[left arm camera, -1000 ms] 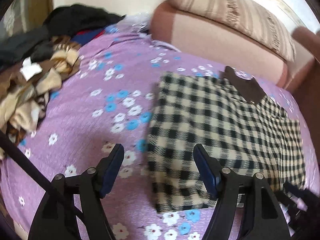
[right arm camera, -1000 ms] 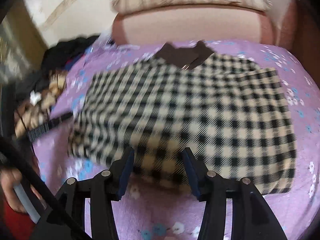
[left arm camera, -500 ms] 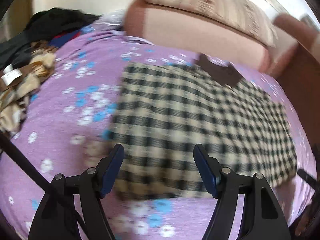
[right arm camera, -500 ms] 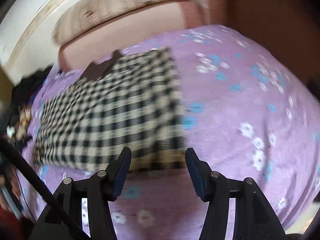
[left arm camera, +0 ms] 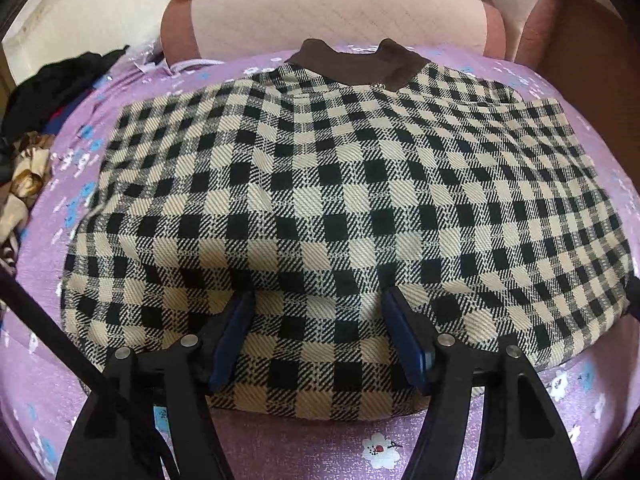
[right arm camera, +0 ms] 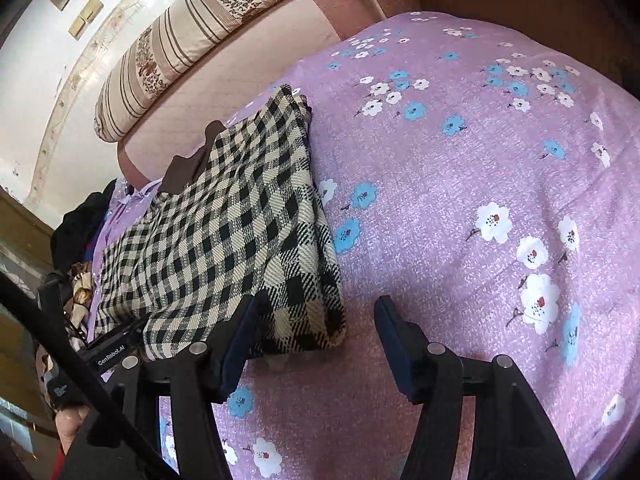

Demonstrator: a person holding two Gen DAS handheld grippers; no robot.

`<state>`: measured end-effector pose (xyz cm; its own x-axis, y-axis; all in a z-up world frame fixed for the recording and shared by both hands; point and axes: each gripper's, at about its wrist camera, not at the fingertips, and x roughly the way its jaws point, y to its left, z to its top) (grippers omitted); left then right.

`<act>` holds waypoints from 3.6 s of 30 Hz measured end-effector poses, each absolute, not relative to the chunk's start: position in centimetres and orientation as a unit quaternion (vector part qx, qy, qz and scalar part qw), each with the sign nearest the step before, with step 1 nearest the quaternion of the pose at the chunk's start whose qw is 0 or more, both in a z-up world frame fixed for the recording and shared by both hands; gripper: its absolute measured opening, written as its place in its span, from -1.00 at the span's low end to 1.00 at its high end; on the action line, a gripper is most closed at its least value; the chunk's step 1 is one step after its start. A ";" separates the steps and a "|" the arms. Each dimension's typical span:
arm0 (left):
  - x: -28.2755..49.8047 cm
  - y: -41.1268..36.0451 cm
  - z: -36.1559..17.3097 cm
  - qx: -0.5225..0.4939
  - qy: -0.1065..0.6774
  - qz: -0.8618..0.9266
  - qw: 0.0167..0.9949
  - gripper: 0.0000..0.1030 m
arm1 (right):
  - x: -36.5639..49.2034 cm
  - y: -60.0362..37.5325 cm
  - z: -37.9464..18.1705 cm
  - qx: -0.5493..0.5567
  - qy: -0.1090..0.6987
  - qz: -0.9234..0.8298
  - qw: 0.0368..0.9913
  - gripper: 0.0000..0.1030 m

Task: Fold large clothes

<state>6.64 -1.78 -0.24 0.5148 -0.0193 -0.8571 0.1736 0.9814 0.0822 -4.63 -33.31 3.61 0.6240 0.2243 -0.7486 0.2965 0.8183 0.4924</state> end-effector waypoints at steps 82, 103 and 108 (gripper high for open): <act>11.2 12.4 4.1 -0.083 0.511 -0.111 0.848 -0.88 | 15.7 -16.1 12.2 0.220 0.495 0.135 0.830 0.09; 10.5 10.4 3.2 -0.129 0.514 -0.120 0.839 -0.84 | 23.1 -15.7 8.8 0.327 0.491 0.206 0.781 -0.42; 9.6 6.2 3.0 -0.089 0.518 -0.144 0.838 -0.83 | 21.6 -18.6 12.4 0.221 0.484 0.158 0.832 -0.28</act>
<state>9.59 6.16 2.97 0.4211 -0.3331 -0.8437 0.1488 0.9429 -0.2980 21.59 -18.55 12.42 0.4811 0.4763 -0.7360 -0.0483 0.8526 0.5203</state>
